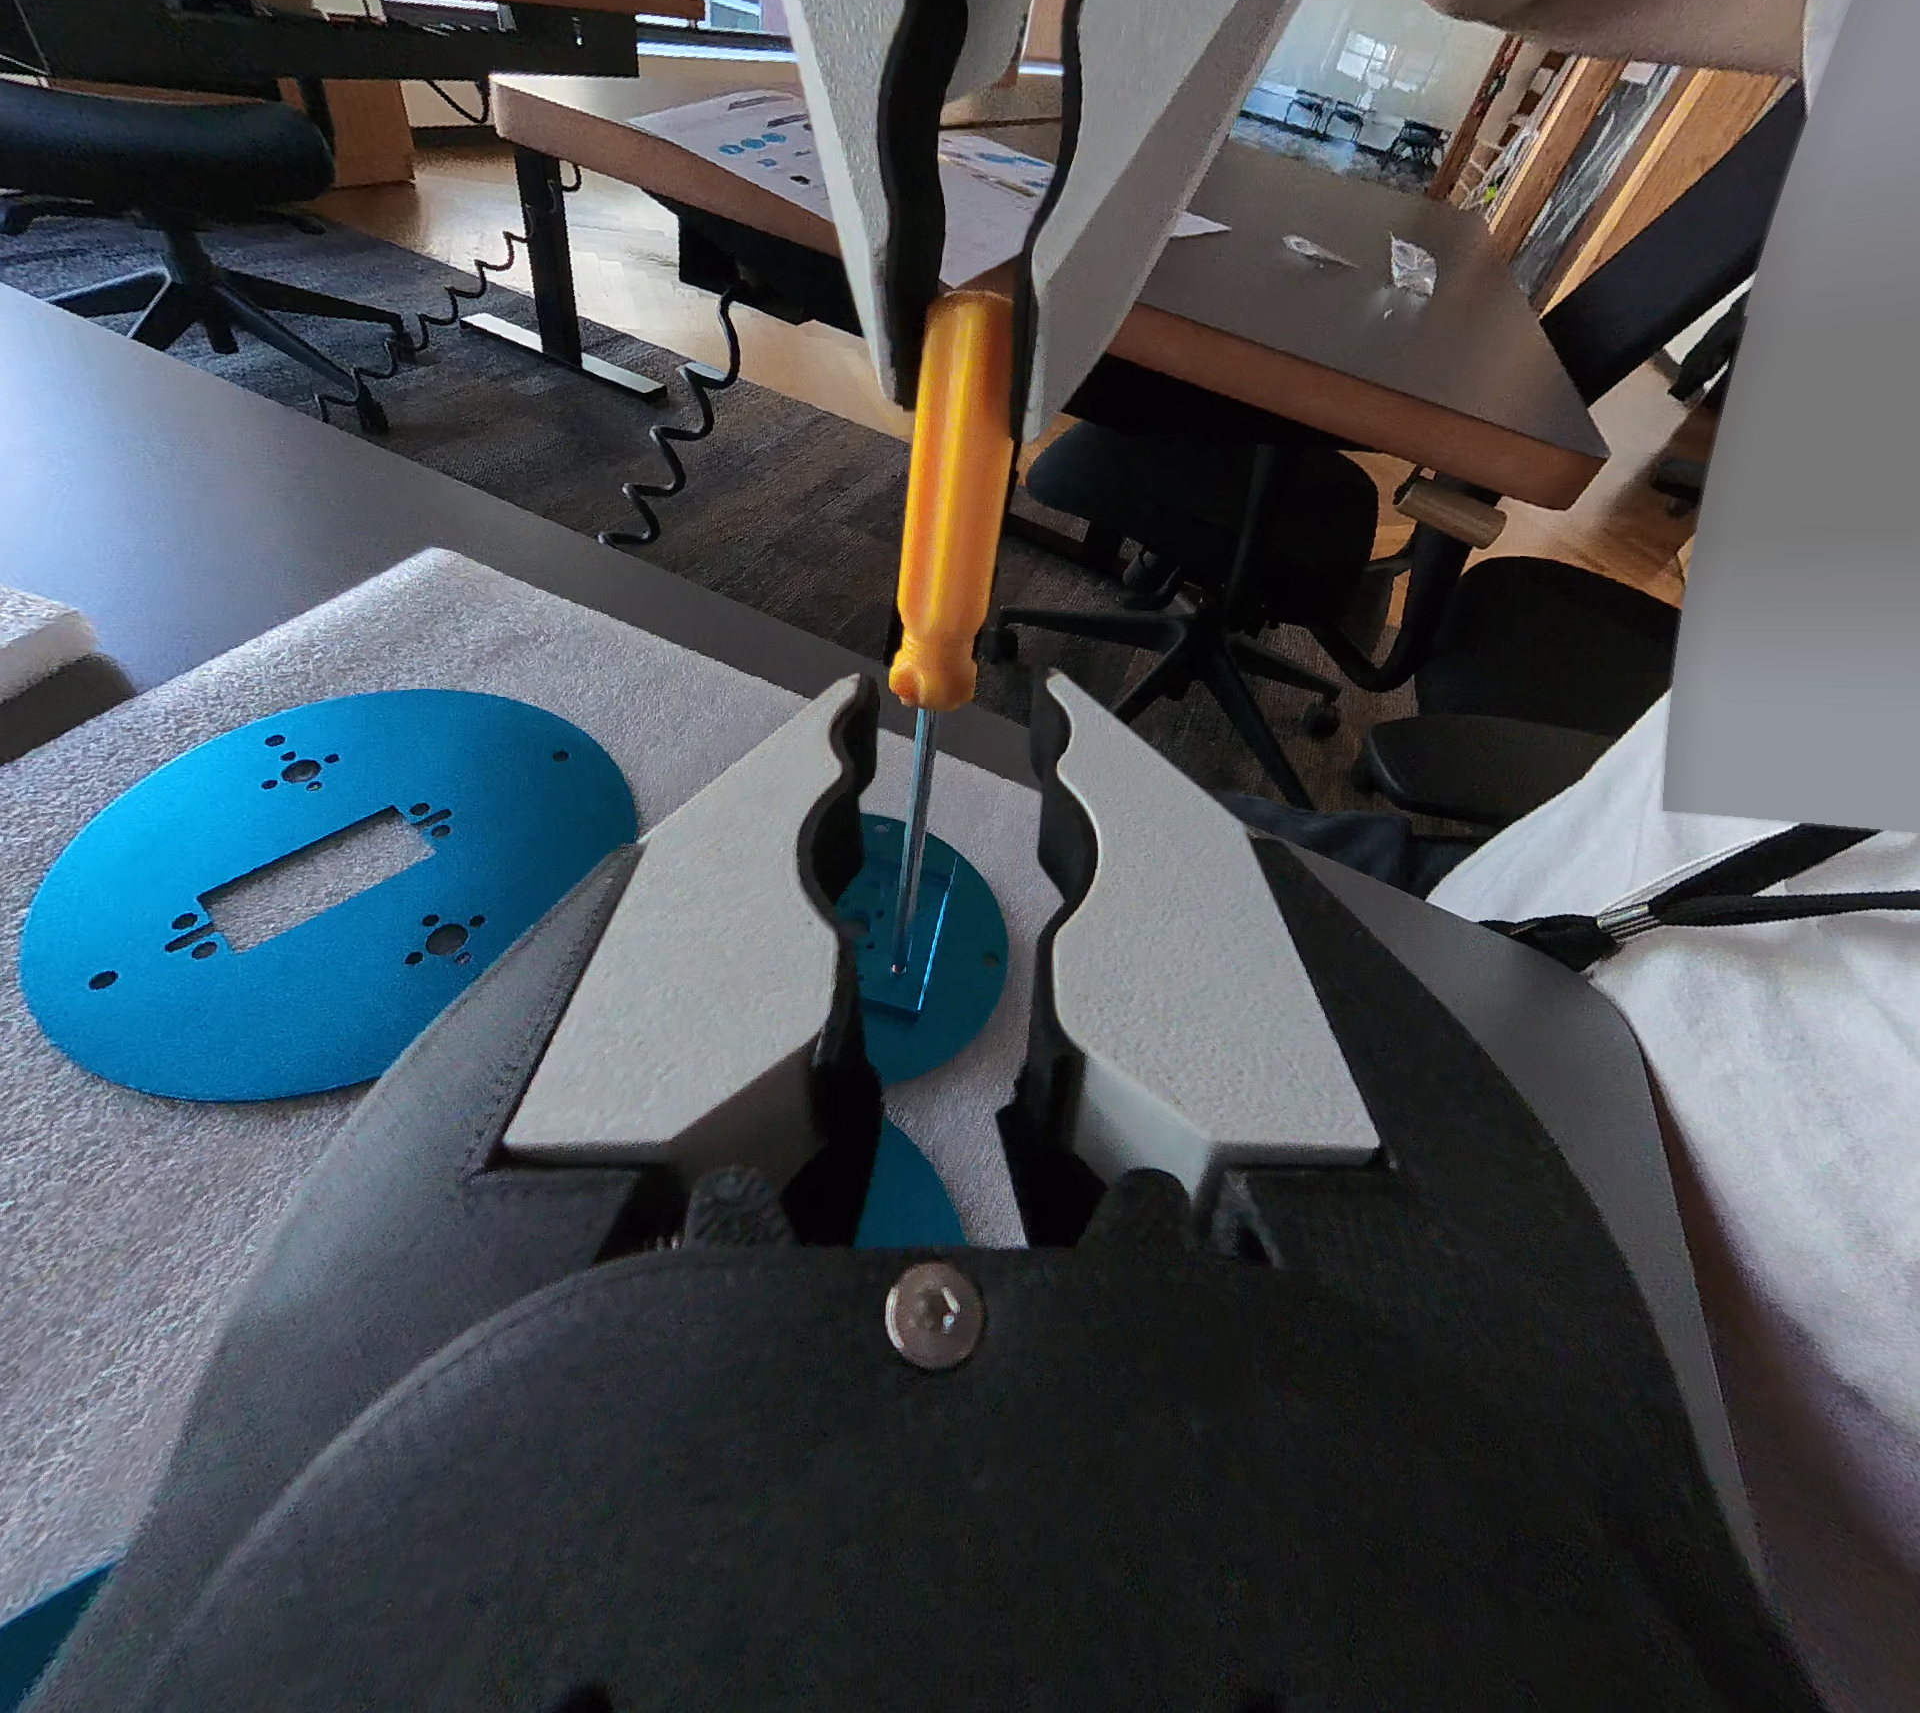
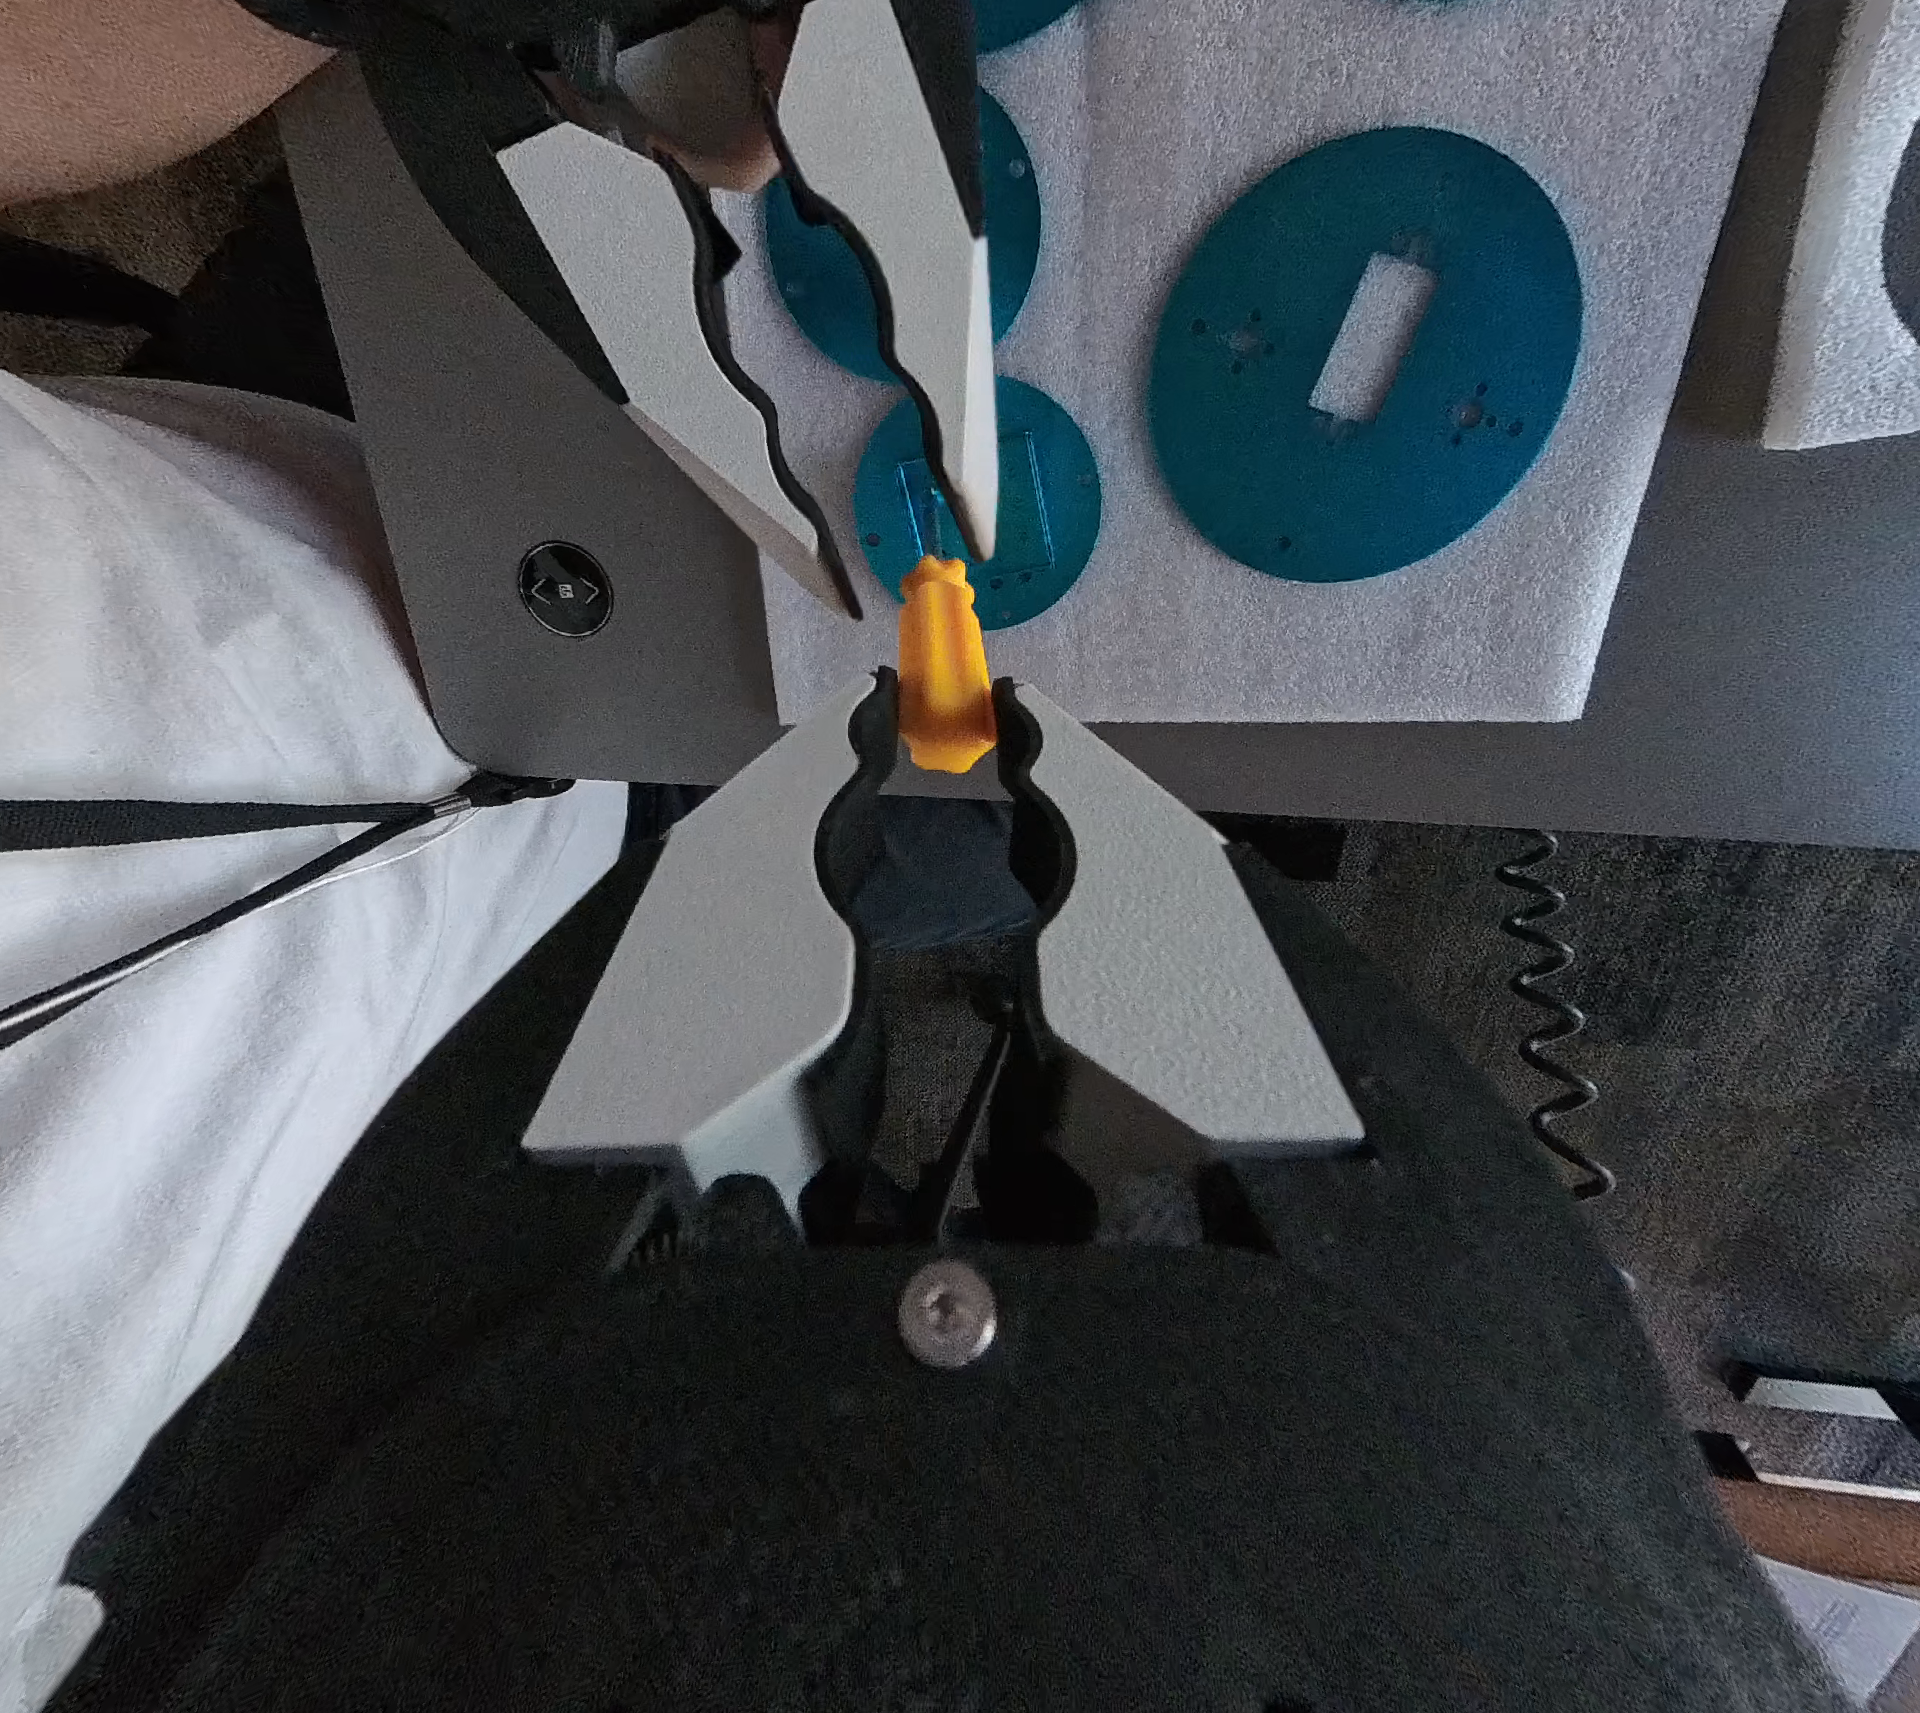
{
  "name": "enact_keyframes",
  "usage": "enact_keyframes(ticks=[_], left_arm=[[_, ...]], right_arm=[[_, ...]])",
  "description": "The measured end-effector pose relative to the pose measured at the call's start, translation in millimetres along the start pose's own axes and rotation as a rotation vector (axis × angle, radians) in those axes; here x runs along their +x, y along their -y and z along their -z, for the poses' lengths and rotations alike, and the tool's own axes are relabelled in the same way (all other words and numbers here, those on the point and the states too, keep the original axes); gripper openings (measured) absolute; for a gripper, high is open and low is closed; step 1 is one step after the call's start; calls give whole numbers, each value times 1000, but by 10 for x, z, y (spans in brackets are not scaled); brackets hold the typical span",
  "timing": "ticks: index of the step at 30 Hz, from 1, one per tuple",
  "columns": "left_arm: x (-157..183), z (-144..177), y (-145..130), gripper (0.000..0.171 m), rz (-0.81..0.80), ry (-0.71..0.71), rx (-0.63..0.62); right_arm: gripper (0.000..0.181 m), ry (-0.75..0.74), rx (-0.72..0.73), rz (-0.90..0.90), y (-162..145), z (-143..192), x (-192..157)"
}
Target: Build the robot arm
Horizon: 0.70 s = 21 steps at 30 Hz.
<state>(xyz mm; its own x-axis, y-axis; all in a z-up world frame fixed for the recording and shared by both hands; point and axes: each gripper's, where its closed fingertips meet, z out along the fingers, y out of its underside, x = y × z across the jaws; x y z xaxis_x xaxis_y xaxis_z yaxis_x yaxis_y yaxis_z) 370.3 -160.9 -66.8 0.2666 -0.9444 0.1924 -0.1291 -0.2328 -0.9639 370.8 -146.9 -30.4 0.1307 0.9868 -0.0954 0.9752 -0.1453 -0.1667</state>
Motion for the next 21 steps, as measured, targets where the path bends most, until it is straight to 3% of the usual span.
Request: enact_keyframes(ticks=[5, 8, 10, 14, 21], left_arm=[[-71, 65, -134, 24, -24, 51, -81], [-71, 125, -175, 23, 62, 45, -101], [-80, 132, -309, 18, 110, 47, -181], [-63, 109, -563, 18, 46, 81, -337], [-74, 11, -794, 13, -54, 127, -466]], right_arm=[[18, -3, -12, 26, 0, 2, 1], [18, 2, -29, 27, -16, 2, 5], [18, 0, -37, 40, -13, 4, 4], [18, -3, -49, 61, -2, 5, -1], [18, -3, -56, 75, 8, 9, 2]])
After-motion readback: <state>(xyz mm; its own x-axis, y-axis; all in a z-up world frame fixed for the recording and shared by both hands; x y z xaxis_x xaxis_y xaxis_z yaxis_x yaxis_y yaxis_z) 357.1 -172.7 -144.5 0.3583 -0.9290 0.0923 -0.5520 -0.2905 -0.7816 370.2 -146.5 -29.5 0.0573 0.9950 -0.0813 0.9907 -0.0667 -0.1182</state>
